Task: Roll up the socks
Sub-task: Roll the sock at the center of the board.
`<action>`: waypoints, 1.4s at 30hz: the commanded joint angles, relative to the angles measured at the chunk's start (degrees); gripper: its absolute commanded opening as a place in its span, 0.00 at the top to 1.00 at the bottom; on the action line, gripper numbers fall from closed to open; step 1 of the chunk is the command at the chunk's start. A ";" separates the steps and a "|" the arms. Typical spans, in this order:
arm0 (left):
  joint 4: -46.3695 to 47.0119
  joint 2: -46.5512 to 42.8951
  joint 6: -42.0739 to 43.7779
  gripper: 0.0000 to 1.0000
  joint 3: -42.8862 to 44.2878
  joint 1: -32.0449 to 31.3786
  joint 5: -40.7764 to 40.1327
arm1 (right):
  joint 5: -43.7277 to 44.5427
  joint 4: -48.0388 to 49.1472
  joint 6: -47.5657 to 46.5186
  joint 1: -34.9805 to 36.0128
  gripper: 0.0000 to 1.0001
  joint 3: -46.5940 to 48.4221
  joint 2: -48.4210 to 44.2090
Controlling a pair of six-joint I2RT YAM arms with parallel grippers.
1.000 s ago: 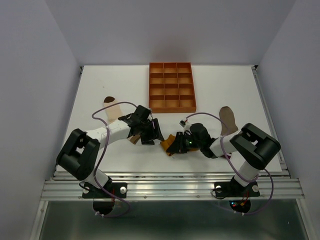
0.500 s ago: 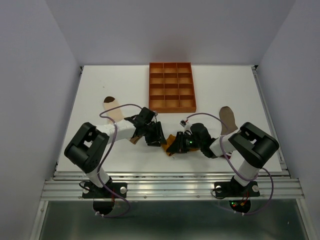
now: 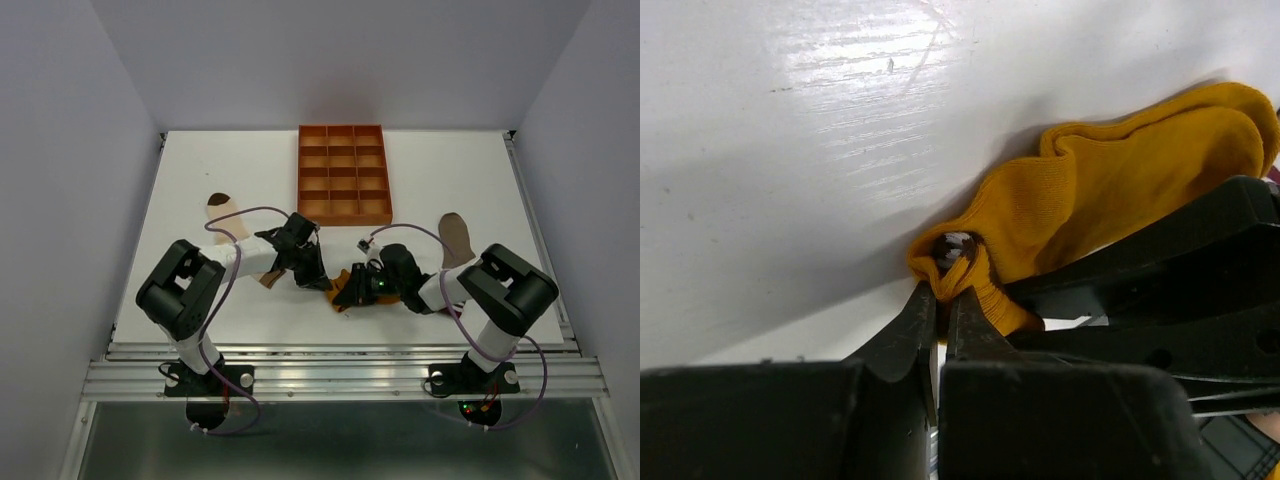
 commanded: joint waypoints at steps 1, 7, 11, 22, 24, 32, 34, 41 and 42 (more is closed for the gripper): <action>-7.25 0.11 0.00 1.00 2.45 -0.96 -8.60 | 1.32 -10.87 -7.07 -0.08 0.64 2.79 -2.91; -16.12 -2.80 -1.67 1.00 4.82 -1.04 -16.25 | 3.87 -20.65 -15.60 0.44 0.43 6.67 -9.68; -21.74 -3.59 -3.78 1.00 5.44 -1.04 -18.80 | 7.02 -24.25 -20.33 2.81 0.39 8.34 -14.95; -31.07 -3.59 -5.98 1.00 9.04 -1.31 -18.54 | 25.40 -27.17 -32.04 16.43 0.39 10.89 -20.50; -33.27 -2.89 -6.06 1.00 10.01 -1.57 -18.37 | 27.33 -27.34 -32.65 18.89 0.39 12.12 -20.15; -38.63 -0.26 -6.07 1.00 12.73 -2.19 -16.35 | 38.58 -29.18 -36.35 26.80 0.39 15.55 -15.76; -39.25 0.36 -5.98 1.00 13.08 -2.27 -15.73 | 39.03 -29.80 -36.70 27.68 0.39 16.51 -14.62; -41.62 2.30 -5.80 1.00 15.10 -2.63 -16.87 | 45.43 -31.11 -37.49 31.99 0.40 20.82 -9.52; -41.97 2.47 -5.71 1.00 15.63 -2.63 -16.96 | 46.75 -32.42 -37.66 32.52 0.40 22.31 -8.73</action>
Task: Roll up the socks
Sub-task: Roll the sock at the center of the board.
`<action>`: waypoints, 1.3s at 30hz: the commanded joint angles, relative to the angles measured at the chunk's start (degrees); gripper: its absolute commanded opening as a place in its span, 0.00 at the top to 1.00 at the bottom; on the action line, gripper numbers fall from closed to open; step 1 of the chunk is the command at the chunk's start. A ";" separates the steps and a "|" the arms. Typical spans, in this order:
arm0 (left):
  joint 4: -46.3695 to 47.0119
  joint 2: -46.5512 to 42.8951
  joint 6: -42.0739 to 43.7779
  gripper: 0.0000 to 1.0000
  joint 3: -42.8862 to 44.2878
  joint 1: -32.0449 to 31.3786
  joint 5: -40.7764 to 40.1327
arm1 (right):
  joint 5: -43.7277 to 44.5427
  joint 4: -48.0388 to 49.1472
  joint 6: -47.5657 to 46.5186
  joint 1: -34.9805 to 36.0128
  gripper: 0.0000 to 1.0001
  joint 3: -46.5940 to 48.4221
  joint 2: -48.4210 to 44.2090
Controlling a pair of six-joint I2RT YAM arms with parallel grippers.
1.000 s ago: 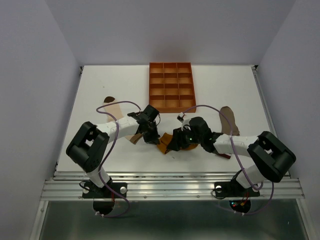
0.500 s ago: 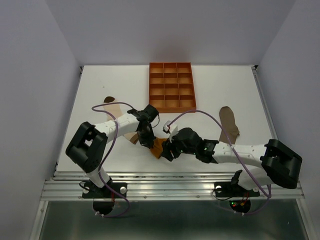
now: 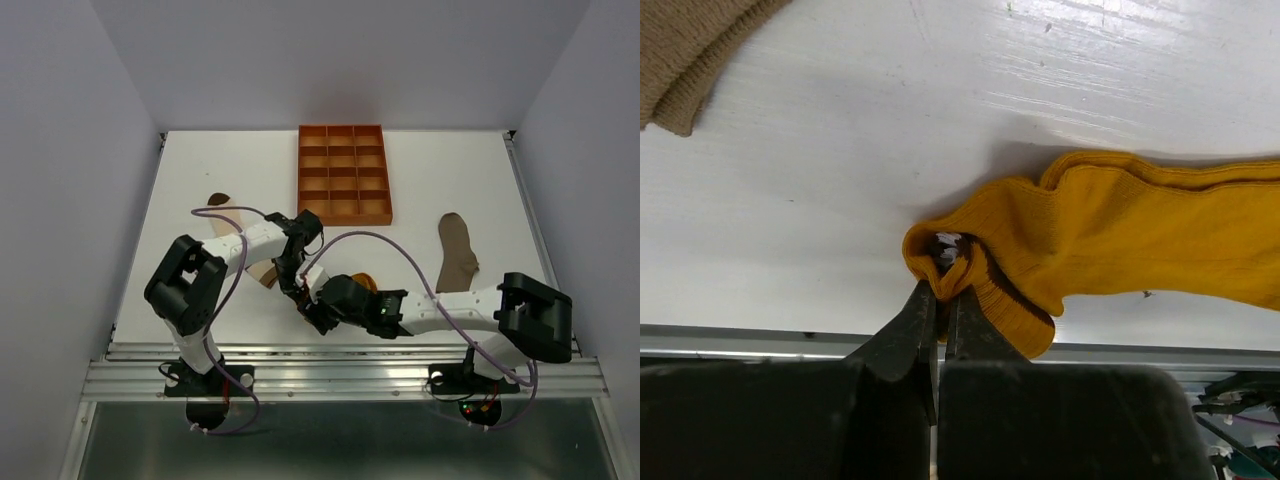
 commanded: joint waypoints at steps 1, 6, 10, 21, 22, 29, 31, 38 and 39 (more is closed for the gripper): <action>-4.92 0.24 -0.05 1.00 3.04 -0.35 -1.24 | 7.16 -1.94 -1.86 2.05 0.40 5.42 3.12; -7.83 2.00 0.74 1.00 5.42 -0.53 -2.30 | 10.93 -3.79 -2.57 4.08 0.41 8.06 7.08; -8.01 2.53 0.83 1.00 5.33 -0.62 -1.69 | 13.49 -5.29 -2.30 5.13 0.41 9.38 8.84; -8.62 3.15 -0.93 1.00 5.42 -0.79 -1.87 | 18.84 -6.96 -3.09 7.50 0.42 12.89 14.20; -8.62 3.23 -0.93 1.00 5.42 -0.88 -1.78 | 19.11 -7.13 -3.10 8.03 0.42 13.07 14.55; -8.45 3.67 -1.55 1.00 5.51 -0.88 -1.43 | 21.57 -7.31 -3.18 9.17 0.45 14.48 16.83; -8.36 3.59 -1.72 1.00 5.51 -0.97 -1.25 | 23.32 -7.31 -3.10 9.17 0.48 14.74 17.80; -7.22 2.80 -2.34 1.00 4.63 -0.79 -0.02 | 28.08 -9.95 -0.20 9.70 0.90 15.19 20.09; -6.61 2.19 -2.25 0.97 4.28 -0.79 0.16 | 27.82 -9.95 1.37 9.70 0.98 14.92 20.09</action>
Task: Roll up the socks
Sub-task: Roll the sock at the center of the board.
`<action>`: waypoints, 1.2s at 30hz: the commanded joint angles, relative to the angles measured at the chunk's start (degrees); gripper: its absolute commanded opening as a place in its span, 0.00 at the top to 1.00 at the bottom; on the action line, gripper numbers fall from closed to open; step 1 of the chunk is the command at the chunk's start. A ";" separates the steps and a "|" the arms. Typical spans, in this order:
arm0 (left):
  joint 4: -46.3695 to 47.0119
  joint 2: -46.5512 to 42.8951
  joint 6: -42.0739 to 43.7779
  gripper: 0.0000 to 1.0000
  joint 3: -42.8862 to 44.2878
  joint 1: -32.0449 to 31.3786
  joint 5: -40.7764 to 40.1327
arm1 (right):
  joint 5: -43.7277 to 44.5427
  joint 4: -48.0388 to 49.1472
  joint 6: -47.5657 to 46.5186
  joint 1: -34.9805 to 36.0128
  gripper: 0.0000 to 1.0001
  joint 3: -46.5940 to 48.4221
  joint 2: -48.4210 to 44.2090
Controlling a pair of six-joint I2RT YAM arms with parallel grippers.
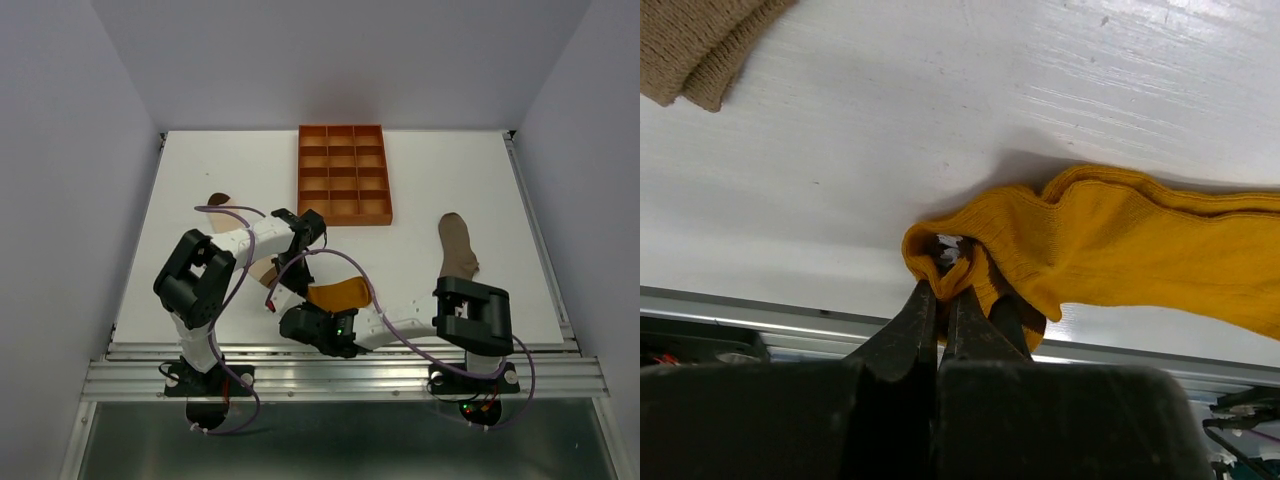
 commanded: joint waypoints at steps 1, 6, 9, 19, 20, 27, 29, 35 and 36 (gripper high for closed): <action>-0.44 -1.73 -1.46 0.89 0.39 -0.38 0.95 | 1.97 -1.23 3.90 0.26 0.99 0.46 1.12; 1.58 -4.45 -1.73 0.45 0.03 -0.03 -0.19 | -3.57 0.70 8.38 -0.27 0.99 -2.62 -0.55; 2.72 -5.86 -1.55 0.35 -0.23 1.11 -1.16 | -7.43 4.47 10.05 -2.72 0.99 -5.43 -2.56; 8.53 -12.01 -0.68 0.34 -2.43 8.31 -3.62 | -22.11 21.17 13.82 -8.79 0.99 -18.43 -11.18; 8.70 -12.45 -0.50 0.34 -2.60 8.93 -3.71 | -23.26 22.58 14.53 -9.84 0.99 -19.49 -11.45; 12.30 -13.60 1.00 0.34 -5.41 9.73 -1.18 | -30.83 33.13 22.61 -16.00 0.99 -26.97 -12.94; 15.71 -13.60 2.04 0.34 -7.51 9.47 1.98 | -31.71 34.28 23.67 -17.40 0.99 -28.81 -13.38; 20.48 -12.11 2.31 0.34 -9.81 7.01 5.69 | -34.35 37.97 28.86 -21.97 0.99 -32.33 -12.33; 21.61 -11.58 2.58 0.34 -9.90 6.31 6.47 | -34.95 38.23 29.91 -23.46 0.99 -33.03 -12.24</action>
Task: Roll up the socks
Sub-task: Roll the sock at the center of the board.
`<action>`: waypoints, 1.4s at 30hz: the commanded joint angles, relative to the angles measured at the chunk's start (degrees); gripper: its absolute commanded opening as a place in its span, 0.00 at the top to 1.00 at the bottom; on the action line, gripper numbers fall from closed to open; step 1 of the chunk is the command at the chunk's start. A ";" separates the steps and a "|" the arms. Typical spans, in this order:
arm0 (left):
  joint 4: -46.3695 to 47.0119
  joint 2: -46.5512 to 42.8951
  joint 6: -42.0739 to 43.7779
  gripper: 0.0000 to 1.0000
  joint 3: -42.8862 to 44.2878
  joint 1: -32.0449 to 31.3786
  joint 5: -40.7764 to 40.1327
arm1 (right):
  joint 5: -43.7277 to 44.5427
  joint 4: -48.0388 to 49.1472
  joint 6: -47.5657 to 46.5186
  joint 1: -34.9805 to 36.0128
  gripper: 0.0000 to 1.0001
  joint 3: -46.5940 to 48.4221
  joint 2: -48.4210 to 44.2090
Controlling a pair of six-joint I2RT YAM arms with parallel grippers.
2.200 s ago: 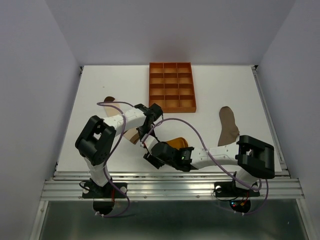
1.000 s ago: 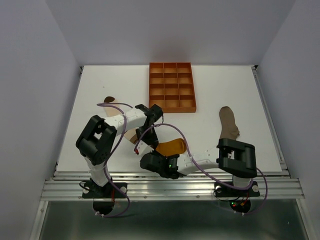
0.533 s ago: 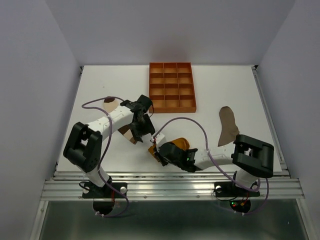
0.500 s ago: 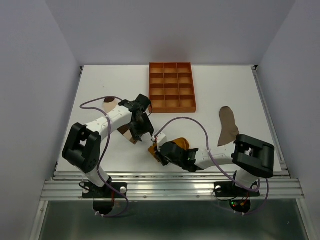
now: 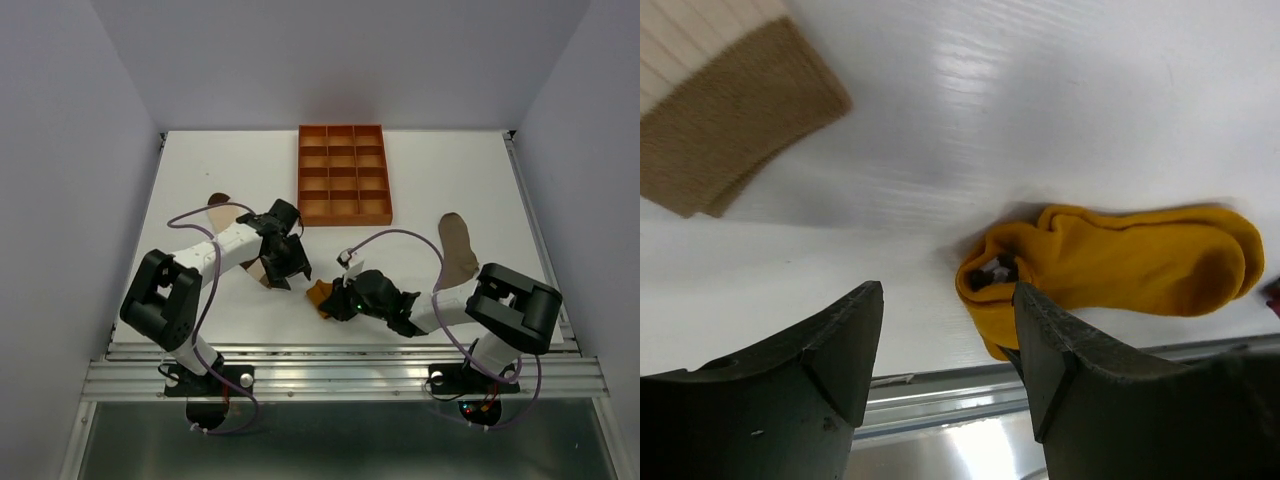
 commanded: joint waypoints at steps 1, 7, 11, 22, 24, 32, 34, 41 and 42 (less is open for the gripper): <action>4.64 0.66 1.49 0.34 -0.50 -2.44 3.53 | -3.74 1.38 4.48 -3.71 0.99 -3.40 1.13; 7.36 0.05 1.57 0.34 -1.03 -2.79 4.15 | -7.53 3.85 7.47 -7.67 0.99 -4.81 3.24; 9.21 -0.13 2.10 0.34 -1.64 -2.97 5.20 | -9.12 4.64 8.08 -8.90 0.99 -4.89 4.65; 15.62 0.49 3.94 0.36 -6.65 -3.15 9.77 | -9.74 4.55 10.11 -11.01 0.99 -5.16 5.88; 16.33 1.36 4.12 0.38 -7.09 -3.15 11.17 | -9.82 4.55 10.02 -11.01 0.99 -5.07 6.06; 20.29 4.52 5.00 0.49 -8.06 -3.23 14.69 | -12.63 4.12 8.44 -11.01 0.97 -3.14 7.90; 20.64 4.97 5.26 0.54 -7.97 -3.32 14.96 | -13.07 3.68 8.17 -11.01 0.96 -2.70 8.34; 21.69 7.17 5.88 1.00 -7.62 -4.20 14.52 | -13.08 -1.15 4.92 -11.01 0.88 -0.24 8.17; 21.61 7.34 5.97 1.00 -7.62 -4.37 14.00 | -12.99 -1.68 4.49 -11.01 0.84 0.11 8.17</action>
